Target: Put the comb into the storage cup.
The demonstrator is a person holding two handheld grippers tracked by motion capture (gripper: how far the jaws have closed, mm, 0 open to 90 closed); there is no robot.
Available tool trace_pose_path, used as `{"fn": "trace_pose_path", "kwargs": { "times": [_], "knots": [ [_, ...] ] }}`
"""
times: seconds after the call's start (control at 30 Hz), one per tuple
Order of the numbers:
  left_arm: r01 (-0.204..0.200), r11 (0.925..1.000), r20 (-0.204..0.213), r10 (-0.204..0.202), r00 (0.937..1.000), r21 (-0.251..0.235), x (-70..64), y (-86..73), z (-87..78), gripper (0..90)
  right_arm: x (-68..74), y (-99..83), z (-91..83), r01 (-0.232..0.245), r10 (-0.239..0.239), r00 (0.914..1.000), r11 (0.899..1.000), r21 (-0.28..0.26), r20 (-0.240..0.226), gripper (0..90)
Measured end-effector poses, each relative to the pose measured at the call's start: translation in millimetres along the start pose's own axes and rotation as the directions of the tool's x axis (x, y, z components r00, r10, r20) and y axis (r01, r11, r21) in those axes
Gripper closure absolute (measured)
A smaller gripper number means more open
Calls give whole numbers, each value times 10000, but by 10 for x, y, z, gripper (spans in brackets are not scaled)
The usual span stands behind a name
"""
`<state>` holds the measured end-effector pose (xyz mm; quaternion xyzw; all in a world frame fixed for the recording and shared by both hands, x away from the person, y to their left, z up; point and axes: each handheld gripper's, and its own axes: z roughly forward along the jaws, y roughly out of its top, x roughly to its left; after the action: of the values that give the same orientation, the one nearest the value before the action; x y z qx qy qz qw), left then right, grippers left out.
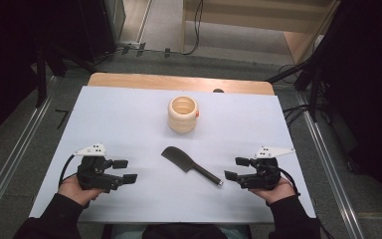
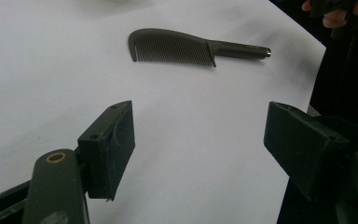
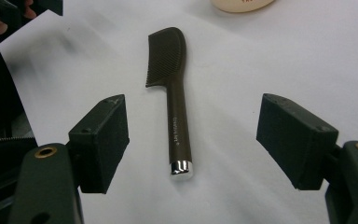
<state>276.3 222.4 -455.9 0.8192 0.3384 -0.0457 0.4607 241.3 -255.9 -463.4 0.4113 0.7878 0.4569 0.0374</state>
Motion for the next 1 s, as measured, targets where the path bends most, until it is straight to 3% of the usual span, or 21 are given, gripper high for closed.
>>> {"fn": "trace_pose_path", "kwargs": {
  "times": [0.13, 0.6, 1.0],
  "knots": [
    [50, 10000, -34, -50, 10000, -16, 8, -1, -4, 253, 18, 67, 44, 23, -25, 9998, 9999, -120, -187, 220],
    [-7, 10000, -5, 7, 10000, 69, 0, -2, 10, 253, 43, 328, 236, 183, -180, 9998, 9996, 218, -111, 215],
    [7, 10000, -22, -7, 10000, 42, 1, -4, 3, 253, 105, 574, 482, 580, -559, 9982, 9927, 1059, -220, 214]
  ]
}}
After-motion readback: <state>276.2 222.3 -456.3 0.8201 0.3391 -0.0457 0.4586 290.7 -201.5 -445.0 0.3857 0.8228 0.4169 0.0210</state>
